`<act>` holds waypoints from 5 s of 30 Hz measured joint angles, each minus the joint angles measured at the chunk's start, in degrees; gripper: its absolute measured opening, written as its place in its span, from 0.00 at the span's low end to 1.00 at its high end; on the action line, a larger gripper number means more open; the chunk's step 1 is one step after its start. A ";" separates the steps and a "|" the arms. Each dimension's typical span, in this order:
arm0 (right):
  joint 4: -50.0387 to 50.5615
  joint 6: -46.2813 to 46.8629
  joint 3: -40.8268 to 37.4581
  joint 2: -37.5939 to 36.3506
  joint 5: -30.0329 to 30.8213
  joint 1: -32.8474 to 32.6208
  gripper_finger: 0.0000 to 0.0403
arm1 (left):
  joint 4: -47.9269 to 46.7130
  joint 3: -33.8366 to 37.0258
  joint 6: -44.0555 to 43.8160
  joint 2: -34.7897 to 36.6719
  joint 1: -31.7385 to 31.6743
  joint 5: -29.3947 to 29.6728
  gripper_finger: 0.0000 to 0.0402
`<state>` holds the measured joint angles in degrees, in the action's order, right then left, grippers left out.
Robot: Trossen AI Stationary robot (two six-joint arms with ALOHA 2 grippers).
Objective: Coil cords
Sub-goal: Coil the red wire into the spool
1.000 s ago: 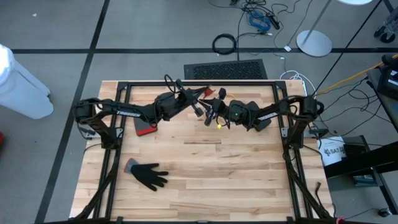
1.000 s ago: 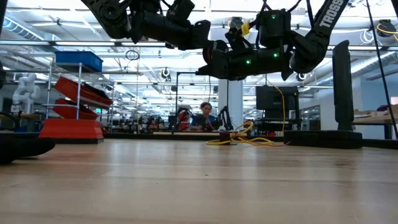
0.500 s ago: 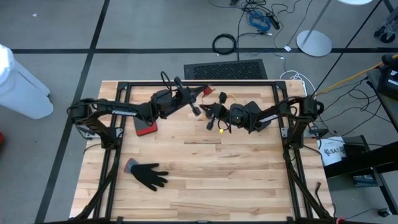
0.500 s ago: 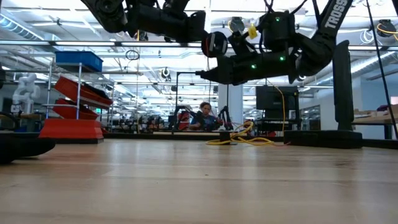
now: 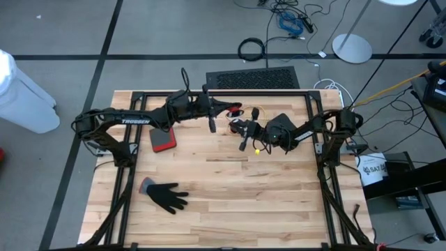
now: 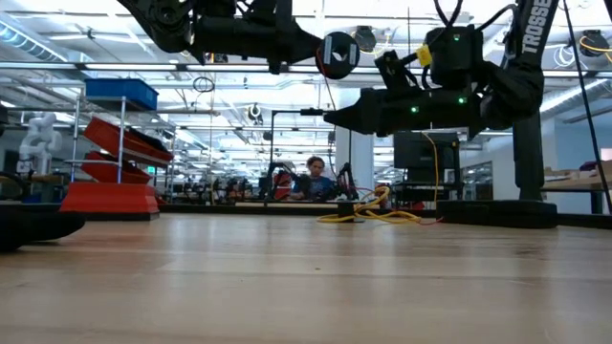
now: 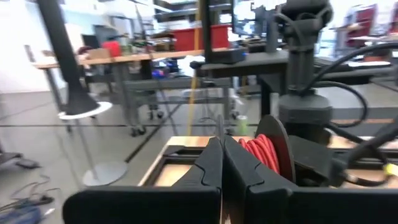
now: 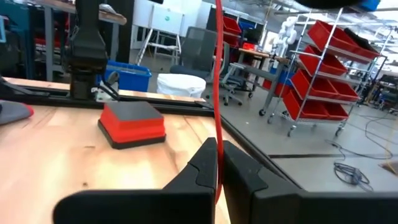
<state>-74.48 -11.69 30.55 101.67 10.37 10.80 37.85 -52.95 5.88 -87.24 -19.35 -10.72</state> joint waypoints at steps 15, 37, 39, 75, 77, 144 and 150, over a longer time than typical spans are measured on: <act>0.92 0.62 -2.01 0.00 -0.26 -0.04 0.02 | -7.66 0.02 -4.08 3.04 -4.64 -16.14 0.00; 3.98 6.79 -1.93 -1.72 -1.75 0.05 0.00 | -37.28 0.02 17.06 5.14 -7.36 -9.91 0.00; 5.28 6.81 -1.77 -2.70 -2.04 0.05 0.00 | -37.08 0.02 18.33 4.33 -6.73 -7.54 0.00; 16.66 1.87 9.59 -6.71 1.15 0.03 0.00 | 0.40 0.13 30.94 -8.15 4.89 36.91 0.00; 16.48 0.73 9.57 -6.69 0.96 -0.52 0.00 | 1.54 0.11 30.91 -8.14 4.60 39.53 0.00; 14.81 10.06 -1.07 -10.19 4.00 3.05 0.39 | 15.61 0.00 30.24 -7.98 3.17 36.62 0.00; 13.27 11.29 -1.09 -10.15 -3.08 4.72 0.39 | 15.65 0.00 29.35 -7.98 3.34 36.13 0.00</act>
<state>-61.21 -0.41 29.45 91.52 7.29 15.53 53.49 -52.95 35.23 -95.22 -16.01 25.41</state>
